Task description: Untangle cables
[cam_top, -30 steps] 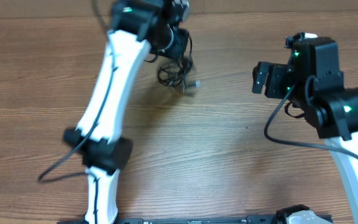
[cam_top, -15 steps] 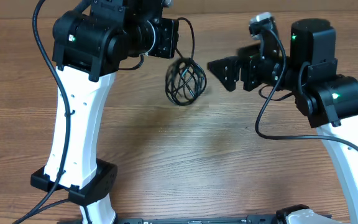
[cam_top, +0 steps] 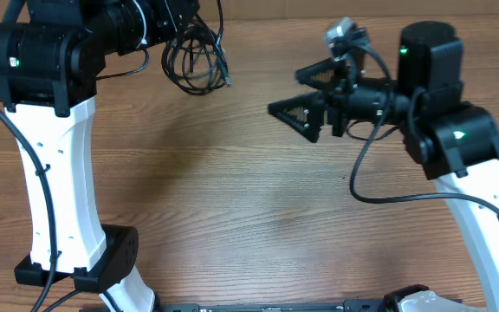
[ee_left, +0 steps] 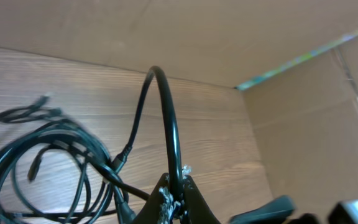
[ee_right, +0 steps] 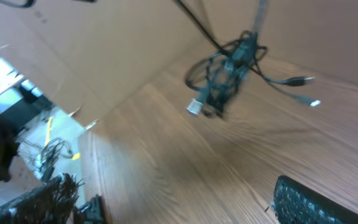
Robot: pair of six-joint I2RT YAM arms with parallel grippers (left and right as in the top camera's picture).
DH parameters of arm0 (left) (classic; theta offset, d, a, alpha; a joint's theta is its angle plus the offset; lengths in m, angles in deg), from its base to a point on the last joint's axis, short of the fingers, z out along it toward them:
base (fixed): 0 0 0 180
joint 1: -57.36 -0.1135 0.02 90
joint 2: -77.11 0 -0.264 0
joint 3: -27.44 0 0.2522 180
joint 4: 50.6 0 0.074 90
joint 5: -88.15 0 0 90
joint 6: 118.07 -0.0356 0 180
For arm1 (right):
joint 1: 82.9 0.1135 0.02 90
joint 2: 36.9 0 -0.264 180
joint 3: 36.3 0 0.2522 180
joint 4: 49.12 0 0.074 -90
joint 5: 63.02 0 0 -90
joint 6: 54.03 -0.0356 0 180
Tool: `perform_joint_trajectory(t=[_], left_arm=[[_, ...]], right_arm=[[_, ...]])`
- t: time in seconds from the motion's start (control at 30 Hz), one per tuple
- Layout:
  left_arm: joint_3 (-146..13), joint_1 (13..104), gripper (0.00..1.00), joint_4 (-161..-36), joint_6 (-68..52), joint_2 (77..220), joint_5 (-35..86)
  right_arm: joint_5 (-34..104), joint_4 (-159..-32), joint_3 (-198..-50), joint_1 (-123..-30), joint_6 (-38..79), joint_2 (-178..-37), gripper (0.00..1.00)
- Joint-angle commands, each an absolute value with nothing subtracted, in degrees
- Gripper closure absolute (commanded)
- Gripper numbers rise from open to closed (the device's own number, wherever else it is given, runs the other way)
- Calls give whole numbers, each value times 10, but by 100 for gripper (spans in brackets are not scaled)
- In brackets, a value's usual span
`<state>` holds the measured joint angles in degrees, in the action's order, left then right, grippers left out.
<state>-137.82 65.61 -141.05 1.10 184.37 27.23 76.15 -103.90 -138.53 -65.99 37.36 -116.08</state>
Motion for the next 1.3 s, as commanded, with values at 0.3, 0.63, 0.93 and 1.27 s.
perform_joint_trajectory(t=[0.3,0.63,0.93,1.27], left_arm=[[-1384,655,96,-1348,78,1817,357],[-1384,644,96,-1264,134,1816,350],[-1384,644,96,-1251,145,1816,346],[-1395,644,96,-1189,188,1812,359]], right_arm=[[774,-1016,-1397,-607,377,-1235,0],[775,-1017,-1397,-607,377,-1235,0],[770,-1011,-1397,-593,378,-1236,0],[716,-1013,-1397,-571,378,-1241,0]])
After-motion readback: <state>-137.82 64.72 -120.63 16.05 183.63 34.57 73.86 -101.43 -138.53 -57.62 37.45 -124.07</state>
